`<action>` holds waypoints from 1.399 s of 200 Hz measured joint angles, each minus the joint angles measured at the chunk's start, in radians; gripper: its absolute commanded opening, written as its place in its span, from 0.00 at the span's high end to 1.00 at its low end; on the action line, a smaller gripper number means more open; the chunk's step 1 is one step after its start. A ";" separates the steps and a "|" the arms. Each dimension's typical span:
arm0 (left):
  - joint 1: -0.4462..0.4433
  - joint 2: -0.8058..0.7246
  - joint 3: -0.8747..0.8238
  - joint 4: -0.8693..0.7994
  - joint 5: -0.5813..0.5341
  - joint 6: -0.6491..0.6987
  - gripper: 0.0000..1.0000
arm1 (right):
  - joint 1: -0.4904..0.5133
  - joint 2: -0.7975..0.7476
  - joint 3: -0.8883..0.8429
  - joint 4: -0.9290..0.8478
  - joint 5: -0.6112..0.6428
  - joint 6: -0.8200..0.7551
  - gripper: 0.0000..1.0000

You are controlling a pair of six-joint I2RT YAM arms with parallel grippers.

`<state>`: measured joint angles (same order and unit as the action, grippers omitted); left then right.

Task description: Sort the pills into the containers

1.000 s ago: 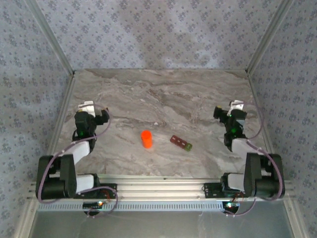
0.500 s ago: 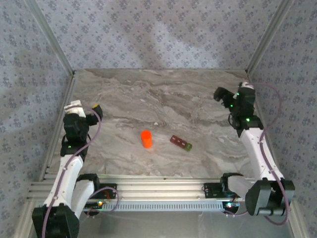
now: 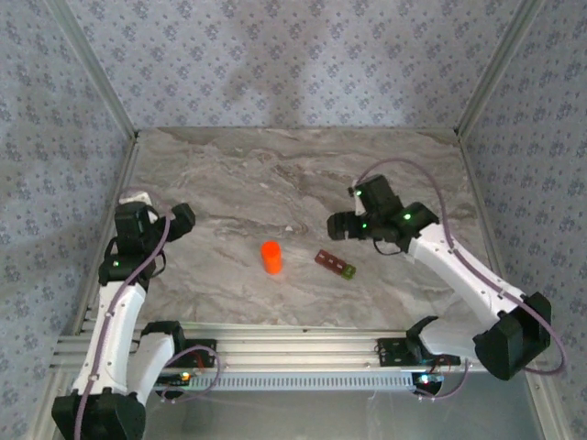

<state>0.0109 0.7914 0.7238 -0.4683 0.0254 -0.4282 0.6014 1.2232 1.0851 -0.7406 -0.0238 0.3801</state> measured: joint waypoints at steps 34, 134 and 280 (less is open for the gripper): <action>-0.060 0.085 0.009 -0.086 0.036 -0.034 0.01 | 0.176 0.031 -0.007 -0.019 0.000 0.004 0.13; -0.184 0.217 0.038 -0.132 0.027 -0.049 0.01 | 0.404 0.298 -0.101 0.334 0.001 0.049 0.08; -0.195 0.276 0.097 -0.161 0.023 -0.051 0.00 | 0.335 0.520 -0.079 0.589 0.008 0.050 0.20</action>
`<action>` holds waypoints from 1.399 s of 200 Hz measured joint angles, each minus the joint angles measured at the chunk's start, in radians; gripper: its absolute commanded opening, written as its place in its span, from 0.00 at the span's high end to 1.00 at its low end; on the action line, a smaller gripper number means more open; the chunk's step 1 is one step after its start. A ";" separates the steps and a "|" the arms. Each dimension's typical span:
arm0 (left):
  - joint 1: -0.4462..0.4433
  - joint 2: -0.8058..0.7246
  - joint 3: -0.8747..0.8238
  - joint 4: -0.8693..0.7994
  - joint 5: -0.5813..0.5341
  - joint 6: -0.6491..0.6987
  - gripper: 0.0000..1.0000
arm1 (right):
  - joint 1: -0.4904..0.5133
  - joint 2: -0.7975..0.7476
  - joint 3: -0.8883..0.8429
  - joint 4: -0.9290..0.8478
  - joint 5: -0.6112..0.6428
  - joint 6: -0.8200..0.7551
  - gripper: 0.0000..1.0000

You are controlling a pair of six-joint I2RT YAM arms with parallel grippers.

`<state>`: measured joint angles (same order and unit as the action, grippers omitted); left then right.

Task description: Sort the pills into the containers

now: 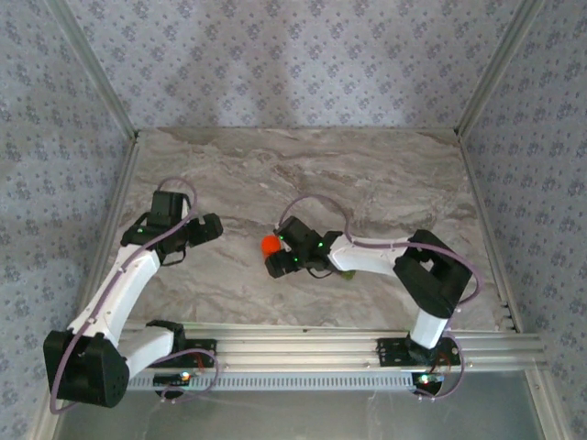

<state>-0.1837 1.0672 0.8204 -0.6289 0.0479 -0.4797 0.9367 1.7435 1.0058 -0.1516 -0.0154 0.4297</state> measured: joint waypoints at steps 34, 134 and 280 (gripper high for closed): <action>0.000 0.009 0.001 0.000 0.000 0.000 0.01 | -0.028 0.031 0.026 0.018 0.000 -0.001 0.26; -0.002 0.009 0.001 0.001 0.008 0.000 0.01 | -0.127 0.151 0.190 0.002 0.000 -0.019 0.28; -0.002 -0.041 -0.025 0.000 0.008 0.000 0.01 | -0.290 0.335 0.472 -0.096 -0.072 -0.063 0.23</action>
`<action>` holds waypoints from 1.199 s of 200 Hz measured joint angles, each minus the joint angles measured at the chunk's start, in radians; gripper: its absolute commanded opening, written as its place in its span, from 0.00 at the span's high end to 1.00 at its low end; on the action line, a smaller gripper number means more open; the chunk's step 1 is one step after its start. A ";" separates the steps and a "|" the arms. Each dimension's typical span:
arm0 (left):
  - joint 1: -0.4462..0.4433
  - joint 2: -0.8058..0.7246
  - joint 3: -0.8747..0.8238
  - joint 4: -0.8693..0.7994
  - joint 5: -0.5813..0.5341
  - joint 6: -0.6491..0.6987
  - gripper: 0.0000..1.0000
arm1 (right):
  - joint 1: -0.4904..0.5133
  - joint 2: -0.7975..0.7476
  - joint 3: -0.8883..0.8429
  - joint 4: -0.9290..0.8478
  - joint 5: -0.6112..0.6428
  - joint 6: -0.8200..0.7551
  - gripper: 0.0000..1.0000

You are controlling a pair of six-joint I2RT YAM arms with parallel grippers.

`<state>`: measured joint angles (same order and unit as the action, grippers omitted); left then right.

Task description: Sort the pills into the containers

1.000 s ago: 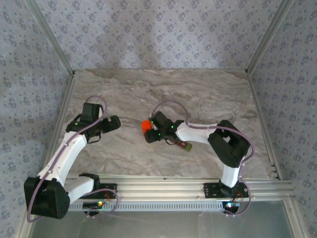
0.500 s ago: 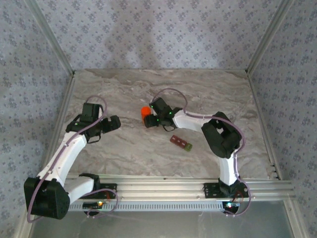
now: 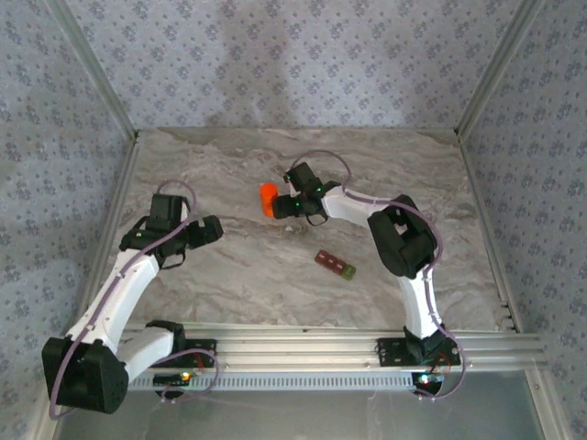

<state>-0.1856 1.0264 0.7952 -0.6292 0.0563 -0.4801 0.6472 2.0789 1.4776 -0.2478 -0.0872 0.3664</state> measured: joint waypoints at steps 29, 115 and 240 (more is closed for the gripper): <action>0.000 0.000 0.000 0.000 0.000 0.000 0.00 | -0.005 -0.122 -0.068 -0.019 -0.023 -0.009 0.21; -0.053 -0.055 -0.020 0.005 0.064 -0.043 0.01 | -0.113 -0.766 -0.631 -0.118 -0.045 0.022 0.14; -0.295 0.061 -0.020 0.075 0.023 -0.139 0.01 | -0.121 -0.768 -0.812 -0.107 -0.111 0.049 0.15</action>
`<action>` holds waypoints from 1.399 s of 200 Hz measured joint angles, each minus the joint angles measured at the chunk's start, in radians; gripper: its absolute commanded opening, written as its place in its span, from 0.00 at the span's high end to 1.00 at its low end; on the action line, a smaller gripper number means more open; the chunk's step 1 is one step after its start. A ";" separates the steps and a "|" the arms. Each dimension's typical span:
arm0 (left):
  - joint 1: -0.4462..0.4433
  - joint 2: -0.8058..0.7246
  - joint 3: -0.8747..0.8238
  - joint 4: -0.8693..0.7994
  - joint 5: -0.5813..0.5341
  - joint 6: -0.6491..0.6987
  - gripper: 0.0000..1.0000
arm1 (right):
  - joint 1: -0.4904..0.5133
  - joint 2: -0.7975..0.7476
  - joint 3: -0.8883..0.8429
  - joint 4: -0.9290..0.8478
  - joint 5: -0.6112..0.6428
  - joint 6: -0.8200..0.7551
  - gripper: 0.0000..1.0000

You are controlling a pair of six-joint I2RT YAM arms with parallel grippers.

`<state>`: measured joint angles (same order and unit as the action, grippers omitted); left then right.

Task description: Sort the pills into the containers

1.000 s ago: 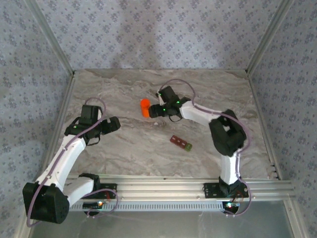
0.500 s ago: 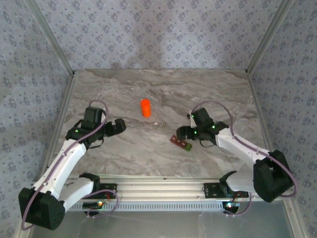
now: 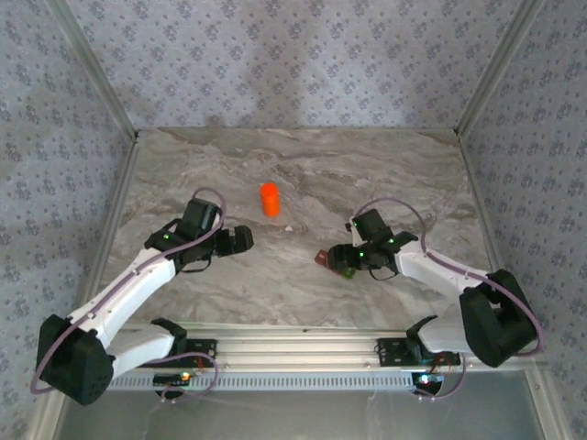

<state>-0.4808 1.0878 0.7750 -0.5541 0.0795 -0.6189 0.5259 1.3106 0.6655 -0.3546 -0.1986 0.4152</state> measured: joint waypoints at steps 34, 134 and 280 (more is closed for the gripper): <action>-0.014 0.022 0.000 0.015 -0.007 -0.005 0.00 | 0.021 0.040 0.000 0.020 -0.020 0.000 0.17; -0.019 0.043 0.000 0.047 -0.017 -0.019 0.01 | 0.207 0.064 0.000 0.014 0.023 0.051 0.18; -0.019 0.067 0.000 0.087 -0.017 -0.023 0.01 | 0.237 0.026 0.069 -0.062 0.236 0.233 0.22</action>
<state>-0.4995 1.1545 0.7750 -0.4667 0.0624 -0.6418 0.7628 1.3361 0.7341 -0.4164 0.0376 0.6483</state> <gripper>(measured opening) 0.995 0.803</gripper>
